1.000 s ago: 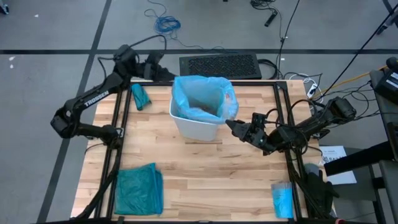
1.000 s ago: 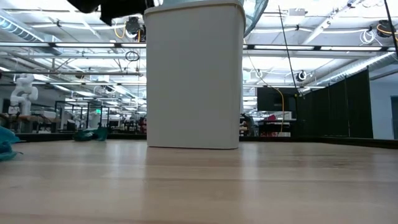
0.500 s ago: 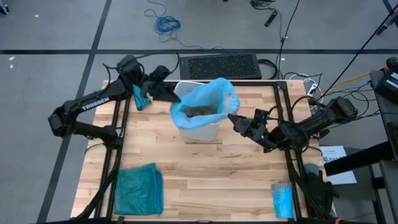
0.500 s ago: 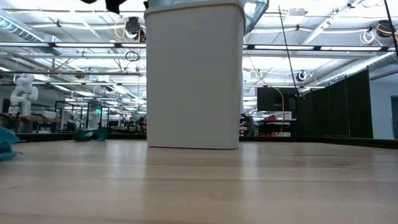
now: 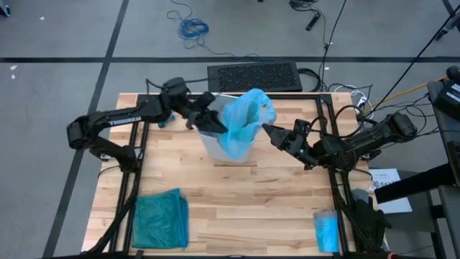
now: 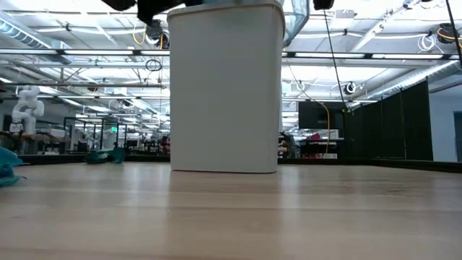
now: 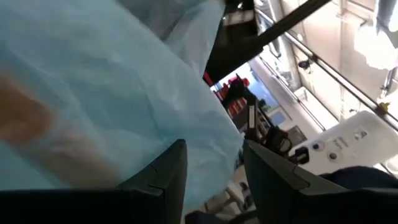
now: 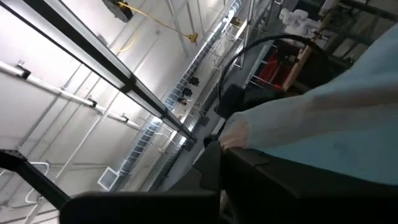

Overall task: Place trash/remove bag and relplace
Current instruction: Remove the blue trash bag from the white trash bin

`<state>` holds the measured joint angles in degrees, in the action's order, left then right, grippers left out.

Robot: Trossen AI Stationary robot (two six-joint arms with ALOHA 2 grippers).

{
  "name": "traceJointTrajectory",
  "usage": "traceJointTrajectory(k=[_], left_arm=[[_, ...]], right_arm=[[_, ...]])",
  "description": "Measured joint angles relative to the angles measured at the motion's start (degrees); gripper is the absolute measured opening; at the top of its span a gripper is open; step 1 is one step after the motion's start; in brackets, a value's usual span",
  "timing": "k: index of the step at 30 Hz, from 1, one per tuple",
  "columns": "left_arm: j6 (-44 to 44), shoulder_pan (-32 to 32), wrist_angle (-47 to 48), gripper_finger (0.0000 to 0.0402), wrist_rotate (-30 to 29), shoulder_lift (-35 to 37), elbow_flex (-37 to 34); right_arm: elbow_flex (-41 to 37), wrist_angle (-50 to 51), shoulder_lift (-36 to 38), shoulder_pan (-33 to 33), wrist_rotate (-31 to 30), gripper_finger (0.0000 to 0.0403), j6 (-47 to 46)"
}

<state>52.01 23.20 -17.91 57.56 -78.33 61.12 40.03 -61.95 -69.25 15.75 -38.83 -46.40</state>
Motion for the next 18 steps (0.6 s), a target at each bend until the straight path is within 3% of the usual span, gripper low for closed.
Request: traceJointTrajectory(k=[5, 13, 18], left_arm=[[0.0, -0.2, -2.2, 0.0153, 0.2, 1.0, 1.3], [3.5, 3.9, -0.8, 0.0153, 4.8, 6.0, 3.1], [2.7, 8.2, 2.0, 0.0153, 4.8, 7.6, 3.1]], right_arm=[[0.0, 0.1, 1.6, 0.0, -0.1, 0.0000, 1.9], [0.0, 0.7, 2.1, 0.0, -0.1, 0.0000, 3.1], [0.0, 2.2, 2.1, 0.1, 0.0, 0.0000, 2.6]])
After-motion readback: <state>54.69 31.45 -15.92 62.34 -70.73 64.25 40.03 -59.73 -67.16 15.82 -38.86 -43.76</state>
